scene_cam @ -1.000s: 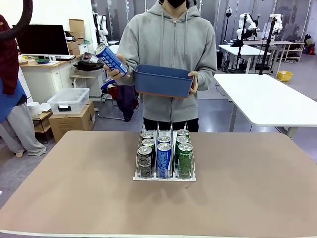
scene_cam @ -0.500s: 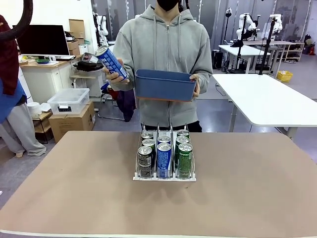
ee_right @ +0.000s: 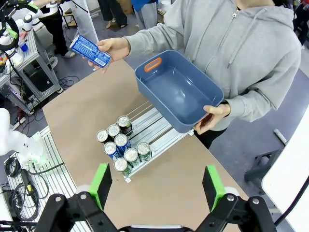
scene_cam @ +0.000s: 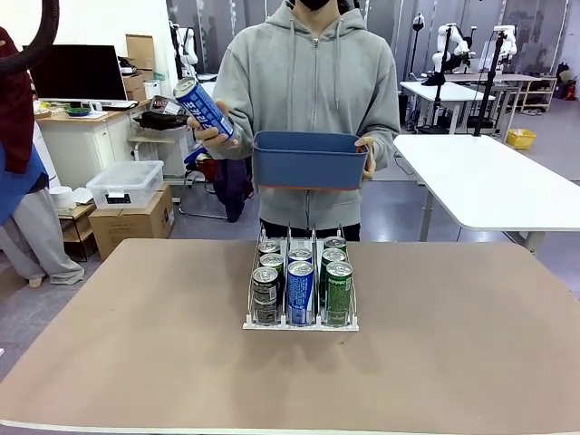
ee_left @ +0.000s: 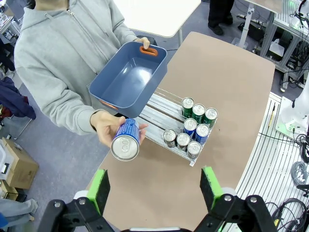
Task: Fill the beverage cans into the dispenser.
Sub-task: Pick up the Ionic drink handed by the human.
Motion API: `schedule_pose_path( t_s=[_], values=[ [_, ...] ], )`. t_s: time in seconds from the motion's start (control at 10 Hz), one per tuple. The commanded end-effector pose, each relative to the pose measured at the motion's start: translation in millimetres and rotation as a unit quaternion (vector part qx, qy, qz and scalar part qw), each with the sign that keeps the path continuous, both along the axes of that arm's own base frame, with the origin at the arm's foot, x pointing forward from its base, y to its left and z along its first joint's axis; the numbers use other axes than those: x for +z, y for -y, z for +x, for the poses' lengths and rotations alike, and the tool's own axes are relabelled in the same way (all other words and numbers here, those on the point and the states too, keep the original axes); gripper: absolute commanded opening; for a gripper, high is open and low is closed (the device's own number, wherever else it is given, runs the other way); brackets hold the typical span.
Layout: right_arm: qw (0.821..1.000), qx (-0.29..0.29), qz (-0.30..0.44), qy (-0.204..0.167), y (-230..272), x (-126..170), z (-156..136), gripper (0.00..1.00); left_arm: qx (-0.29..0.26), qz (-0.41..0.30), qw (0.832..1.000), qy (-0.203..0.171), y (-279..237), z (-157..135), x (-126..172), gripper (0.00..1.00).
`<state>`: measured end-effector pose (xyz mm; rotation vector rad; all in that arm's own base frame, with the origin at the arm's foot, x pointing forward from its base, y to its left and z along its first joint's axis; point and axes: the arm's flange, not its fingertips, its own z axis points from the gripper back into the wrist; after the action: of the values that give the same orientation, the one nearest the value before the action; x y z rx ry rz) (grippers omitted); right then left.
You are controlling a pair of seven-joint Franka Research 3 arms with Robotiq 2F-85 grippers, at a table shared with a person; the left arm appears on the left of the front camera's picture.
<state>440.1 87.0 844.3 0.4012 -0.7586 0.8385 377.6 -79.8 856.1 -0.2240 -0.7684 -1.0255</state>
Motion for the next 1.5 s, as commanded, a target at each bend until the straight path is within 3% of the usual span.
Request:
schedule_pose_path(
  t_s=[0.0,0.6,0.7,1.1,1.4],
  values=[
    [1.000,0.002,-0.004,0.001,0,-1,-3,1.00,-0.001,-0.001,1.000,0.002,-1,-2,-2,1.00],
    [1.000,0.002,-0.004,0.001,0,-1,-3,1.00,0.000,0.000,1.000,0.000,0,0,0,1.00],
    [1.000,0.002,-0.004,0.001,0,-1,-3,1.00,-0.019,0.024,1.000,0.004,-8,12,0,1.00],
    [1.000,0.002,-0.004,0.001,0,-1,-3,1.00,0.009,0.041,0.999,0.008,4,20,-19,1.00],
    [1.000,0.002,-0.004,0.001,0,-1,-3,1.00,0.008,0.056,0.998,0.013,20,46,-40,1.00]
  ],
)
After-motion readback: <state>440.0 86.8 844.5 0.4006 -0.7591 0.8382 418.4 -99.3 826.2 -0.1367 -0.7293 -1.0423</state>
